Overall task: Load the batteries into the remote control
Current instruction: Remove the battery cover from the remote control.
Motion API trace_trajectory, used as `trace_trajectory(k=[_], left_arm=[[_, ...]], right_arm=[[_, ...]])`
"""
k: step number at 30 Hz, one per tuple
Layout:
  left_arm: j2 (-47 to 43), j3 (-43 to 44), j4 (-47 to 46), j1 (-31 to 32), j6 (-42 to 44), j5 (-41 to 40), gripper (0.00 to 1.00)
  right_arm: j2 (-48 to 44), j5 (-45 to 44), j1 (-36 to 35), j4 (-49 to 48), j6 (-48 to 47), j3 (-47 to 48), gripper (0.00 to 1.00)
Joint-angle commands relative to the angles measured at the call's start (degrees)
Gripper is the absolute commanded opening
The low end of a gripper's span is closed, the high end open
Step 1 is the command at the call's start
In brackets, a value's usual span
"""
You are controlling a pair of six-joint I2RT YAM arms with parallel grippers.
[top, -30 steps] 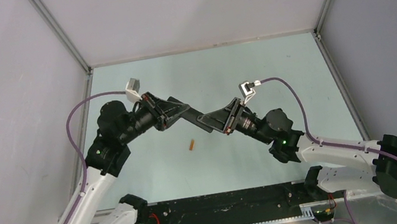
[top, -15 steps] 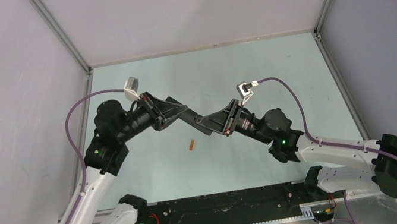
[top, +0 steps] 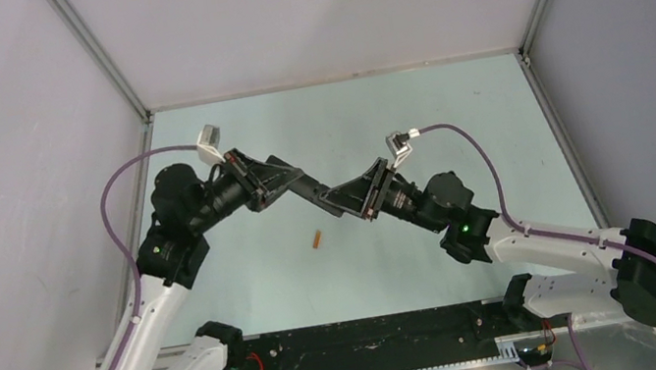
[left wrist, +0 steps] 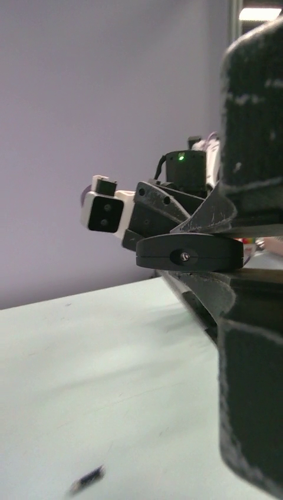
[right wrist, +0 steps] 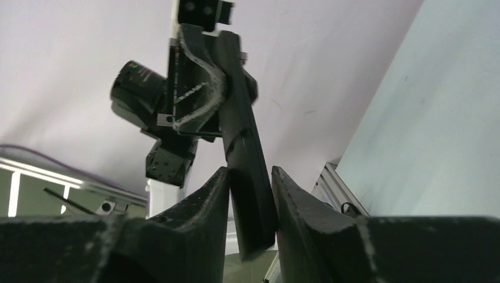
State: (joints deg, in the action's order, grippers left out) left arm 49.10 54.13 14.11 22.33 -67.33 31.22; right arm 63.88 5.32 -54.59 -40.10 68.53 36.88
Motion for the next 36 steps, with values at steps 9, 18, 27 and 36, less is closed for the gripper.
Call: trace_trajectory(k=[9, 18, 27, 36], left_arm=[[0.20, 3.25, -4.97, -2.09, 5.53, -4.27, 0.00], [1.57, 5.19, -4.90, -2.06, 13.72, -1.39, 0.00], [1.58, 5.72, -5.13, -1.64, 18.54, 0.74, 0.00], [0.89, 3.55, -5.14, -1.42, 22.13, -0.06, 0.00]], right_arm=[[0.93, -1.88, 0.71, 16.90, 3.64, 4.07, 0.50], [-1.06, -5.98, 0.73, 29.53, 2.11, 6.86, 0.44], [0.15, -6.15, 0.54, 30.30, 2.64, 7.82, 0.33], [-0.25, -8.40, 0.26, 36.76, 1.68, 10.32, 0.21]])
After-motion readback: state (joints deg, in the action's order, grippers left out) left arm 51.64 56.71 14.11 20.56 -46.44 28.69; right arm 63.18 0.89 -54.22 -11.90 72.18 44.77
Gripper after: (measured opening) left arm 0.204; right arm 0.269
